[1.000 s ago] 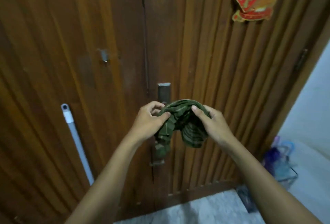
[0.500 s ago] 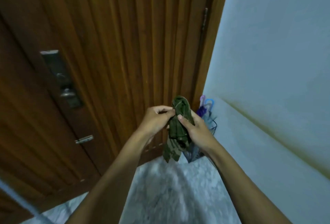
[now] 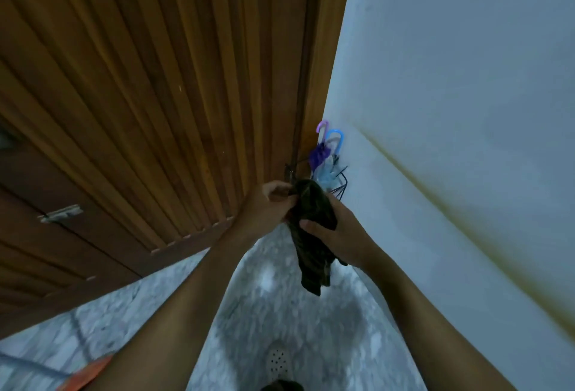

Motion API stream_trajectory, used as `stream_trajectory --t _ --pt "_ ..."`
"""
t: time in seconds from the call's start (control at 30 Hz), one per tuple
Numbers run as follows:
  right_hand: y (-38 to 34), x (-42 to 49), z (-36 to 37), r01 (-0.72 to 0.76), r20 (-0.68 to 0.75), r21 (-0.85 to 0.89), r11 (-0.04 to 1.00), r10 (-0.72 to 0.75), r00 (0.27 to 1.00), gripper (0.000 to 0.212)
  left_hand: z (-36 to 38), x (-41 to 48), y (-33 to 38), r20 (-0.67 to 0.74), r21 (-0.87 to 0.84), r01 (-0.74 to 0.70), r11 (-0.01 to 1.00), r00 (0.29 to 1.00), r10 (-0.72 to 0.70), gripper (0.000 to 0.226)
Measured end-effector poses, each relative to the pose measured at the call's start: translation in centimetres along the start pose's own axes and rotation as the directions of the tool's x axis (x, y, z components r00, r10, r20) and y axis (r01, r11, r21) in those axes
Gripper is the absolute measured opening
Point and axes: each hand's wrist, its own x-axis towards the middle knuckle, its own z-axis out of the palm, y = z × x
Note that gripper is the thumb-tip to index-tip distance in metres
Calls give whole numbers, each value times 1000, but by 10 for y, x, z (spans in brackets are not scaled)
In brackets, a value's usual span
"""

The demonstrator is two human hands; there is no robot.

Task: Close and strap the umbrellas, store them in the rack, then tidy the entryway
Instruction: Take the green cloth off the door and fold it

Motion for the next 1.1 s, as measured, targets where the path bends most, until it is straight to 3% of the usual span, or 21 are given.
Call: stream_trajectory --t 0.2,0.3,0.47,0.57,0.67,0.73,0.93,1.1 --pt "96 58 -27 -20 59 -142 990 29 998 24 46 89 -78 33 -32 63 998 998 -62 18" --pt "152 80 -27 -53 37 -142 989 59 998 14 72 122 -118 -6 29 37 999 999 -36 8" --pt "269 114 -8 -69 37 -151 986 76 996 2 113 185 -221 -38 141 64 988 998 -59 18" --pt "369 129 18 -105 45 -193 975 116 992 17 142 223 -309 -17 245 97 964 995 -96 21" --pt "474 140 50 -178 -22 -211 961 177 984 39 168 254 -407 -45 292 108 950 994 -99 26" --pt "536 149 71 -226 -97 -151 962 213 972 42 180 275 -475 -96 317 129 940 990 -104 30" --pt "696 189 126 -211 -239 -169 963 168 956 19 206 342 -632 -193 341 269 901 958 -214 52" --pt "789 225 146 -184 -293 -285 941 97 951 20 214 390 -723 -245 580 286 763 954 -171 80"
